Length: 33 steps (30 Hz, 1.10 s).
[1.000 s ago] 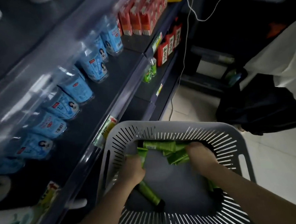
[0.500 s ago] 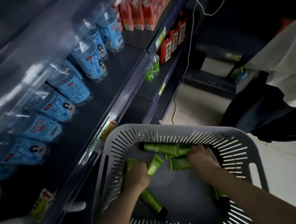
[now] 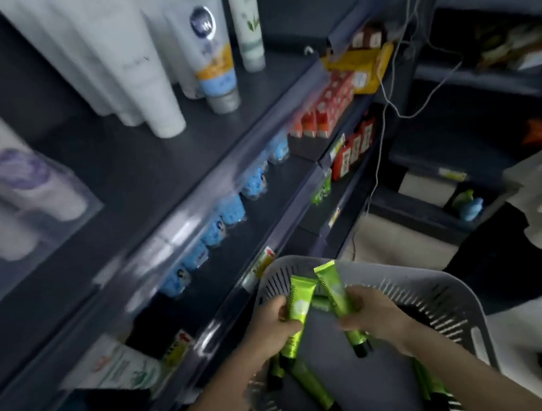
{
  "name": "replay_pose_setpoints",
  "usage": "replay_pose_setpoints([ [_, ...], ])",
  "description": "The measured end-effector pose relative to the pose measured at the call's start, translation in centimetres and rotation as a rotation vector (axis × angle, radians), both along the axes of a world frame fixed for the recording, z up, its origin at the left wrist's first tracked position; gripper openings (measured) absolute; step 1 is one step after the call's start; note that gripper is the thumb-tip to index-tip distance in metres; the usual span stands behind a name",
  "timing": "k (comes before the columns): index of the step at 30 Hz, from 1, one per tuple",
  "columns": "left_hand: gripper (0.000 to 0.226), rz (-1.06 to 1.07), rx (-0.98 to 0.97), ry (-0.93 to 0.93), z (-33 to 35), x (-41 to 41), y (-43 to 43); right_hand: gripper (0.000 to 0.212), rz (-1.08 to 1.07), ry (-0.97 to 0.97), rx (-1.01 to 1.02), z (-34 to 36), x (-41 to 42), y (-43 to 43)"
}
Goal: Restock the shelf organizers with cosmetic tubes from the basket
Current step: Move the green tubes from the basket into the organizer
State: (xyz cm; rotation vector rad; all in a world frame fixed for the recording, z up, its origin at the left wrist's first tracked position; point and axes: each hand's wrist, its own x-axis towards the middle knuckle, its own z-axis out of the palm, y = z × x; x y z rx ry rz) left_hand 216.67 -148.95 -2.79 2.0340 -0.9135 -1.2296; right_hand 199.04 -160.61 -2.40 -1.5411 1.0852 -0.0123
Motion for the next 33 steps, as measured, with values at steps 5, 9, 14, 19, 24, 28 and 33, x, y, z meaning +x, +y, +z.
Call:
replay_pose_setpoints([
  [5,0.025,0.081,-0.151,-0.103,7.6,2.6,3.1,0.034,0.023,-0.208,-0.005,6.9,2.8,2.4],
  [9,0.016,0.088,-0.268,-0.194,14.1,4.0,6.0,0.022,0.008,-0.389,-0.031,12.9,5.5,5.3],
  [14,0.022,0.112,-0.465,-0.289,21.7,5.1,9.4,0.024,-0.015,-0.609,-0.154,19.9,8.3,9.1],
  [19,0.035,0.19,-0.676,-0.292,27.6,5.9,13.9,0.018,0.064,-0.785,-0.205,25.7,11.0,13.5],
  [24,0.039,0.308,-0.774,-0.381,31.1,7.9,20.3,0.015,0.192,-0.863,-0.203,29.4,14.7,19.0],
  [28,0.035,0.412,-0.794,-0.455,32.5,10.0,27.4,0.024,0.314,-0.865,-0.202,30.6,18.1,24.6],
  [33,0.034,0.549,-0.785,-0.578,33.7,11.9,36.9,0.033,0.514,-0.917,-0.142,31.9,22.6,32.4],
])
